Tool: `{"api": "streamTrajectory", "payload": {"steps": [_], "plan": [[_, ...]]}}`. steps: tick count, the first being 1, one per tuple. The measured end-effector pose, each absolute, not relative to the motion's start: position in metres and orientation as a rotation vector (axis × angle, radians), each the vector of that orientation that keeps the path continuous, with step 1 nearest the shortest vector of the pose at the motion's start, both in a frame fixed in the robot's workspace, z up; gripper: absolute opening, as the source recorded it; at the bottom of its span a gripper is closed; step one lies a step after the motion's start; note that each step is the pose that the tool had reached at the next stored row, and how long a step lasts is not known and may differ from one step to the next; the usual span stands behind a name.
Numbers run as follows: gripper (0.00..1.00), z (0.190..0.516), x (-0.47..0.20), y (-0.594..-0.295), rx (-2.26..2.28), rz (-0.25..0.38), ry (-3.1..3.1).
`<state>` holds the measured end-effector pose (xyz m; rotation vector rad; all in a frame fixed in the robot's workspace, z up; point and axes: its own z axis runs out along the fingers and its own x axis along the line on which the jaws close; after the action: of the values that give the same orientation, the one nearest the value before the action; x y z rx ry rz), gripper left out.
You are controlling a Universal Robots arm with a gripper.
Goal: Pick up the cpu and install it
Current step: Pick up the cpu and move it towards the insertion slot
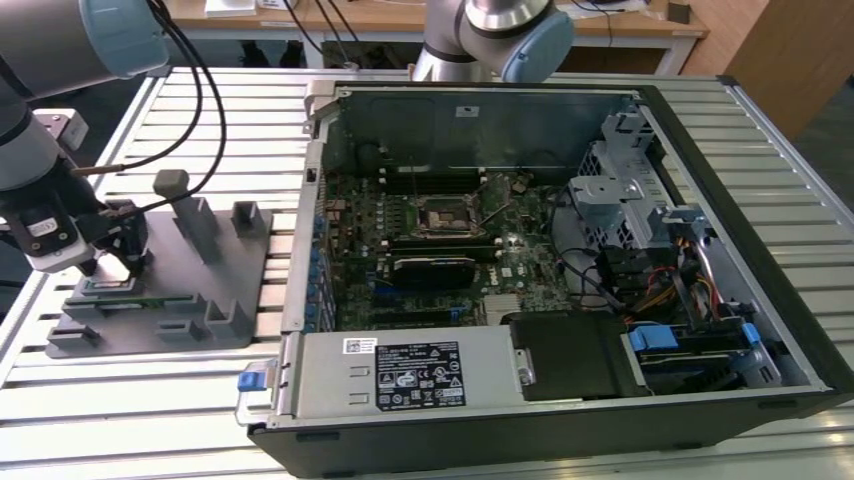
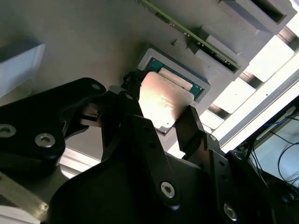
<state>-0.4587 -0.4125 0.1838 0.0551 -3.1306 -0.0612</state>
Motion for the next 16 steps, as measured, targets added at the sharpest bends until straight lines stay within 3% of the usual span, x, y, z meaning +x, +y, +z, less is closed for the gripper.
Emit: {"api": "streamTrajectory", "payload": {"steps": [16], "plan": [[0.54,0.1904,-0.4587,-0.4124,0.055,-0.061,-3.131]]}}
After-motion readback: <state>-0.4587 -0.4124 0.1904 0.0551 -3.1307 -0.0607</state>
